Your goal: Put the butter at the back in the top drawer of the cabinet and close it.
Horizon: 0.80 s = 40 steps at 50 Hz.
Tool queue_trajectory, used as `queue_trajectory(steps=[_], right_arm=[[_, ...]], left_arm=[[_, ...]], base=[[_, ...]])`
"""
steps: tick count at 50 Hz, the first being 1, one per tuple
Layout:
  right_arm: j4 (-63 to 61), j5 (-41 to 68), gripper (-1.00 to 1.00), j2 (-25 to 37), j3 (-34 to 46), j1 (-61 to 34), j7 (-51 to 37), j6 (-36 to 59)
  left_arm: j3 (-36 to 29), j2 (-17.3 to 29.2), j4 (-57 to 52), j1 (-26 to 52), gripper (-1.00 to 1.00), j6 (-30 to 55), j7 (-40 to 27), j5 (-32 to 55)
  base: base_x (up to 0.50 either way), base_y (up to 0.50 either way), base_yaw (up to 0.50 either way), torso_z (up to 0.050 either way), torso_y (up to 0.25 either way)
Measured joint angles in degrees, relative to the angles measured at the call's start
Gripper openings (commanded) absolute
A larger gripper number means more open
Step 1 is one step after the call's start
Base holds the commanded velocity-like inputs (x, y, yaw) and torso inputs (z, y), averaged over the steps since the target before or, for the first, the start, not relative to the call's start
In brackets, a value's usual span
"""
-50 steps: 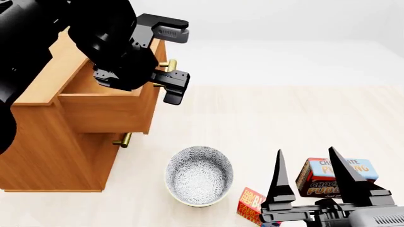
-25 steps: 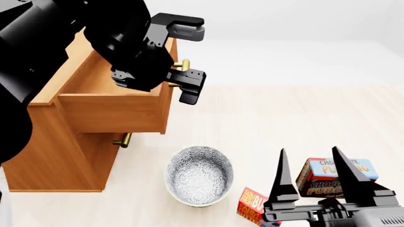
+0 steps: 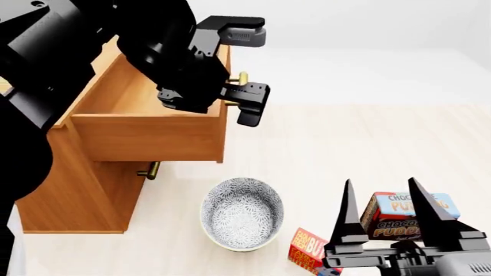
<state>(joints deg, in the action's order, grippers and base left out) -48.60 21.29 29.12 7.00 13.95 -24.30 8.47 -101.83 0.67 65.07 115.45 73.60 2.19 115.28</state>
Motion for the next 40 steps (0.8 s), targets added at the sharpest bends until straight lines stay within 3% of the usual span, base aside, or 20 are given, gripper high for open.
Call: queue_trajectory(steps=[24, 40], right_arm=[[0.15, 0.58, 1.00, 0.39, -0.25, 0.05, -0.30, -0.36], [0.06, 0.55, 1.00, 0.63, 0.01, 0.10, -0.48, -0.44]], left_arm=[[-0.76, 0.65, 0.28, -0.10, 1.00, -0.61, 2.77, 0.08], [1.99, 0.68, -0.26, -0.09, 1.00, -5.89, -6.53, 0.65]], base=[[0.00, 0.00, 0.00, 0.000, 0.000], [0.00, 0.00, 0.00, 0.000, 0.000]])
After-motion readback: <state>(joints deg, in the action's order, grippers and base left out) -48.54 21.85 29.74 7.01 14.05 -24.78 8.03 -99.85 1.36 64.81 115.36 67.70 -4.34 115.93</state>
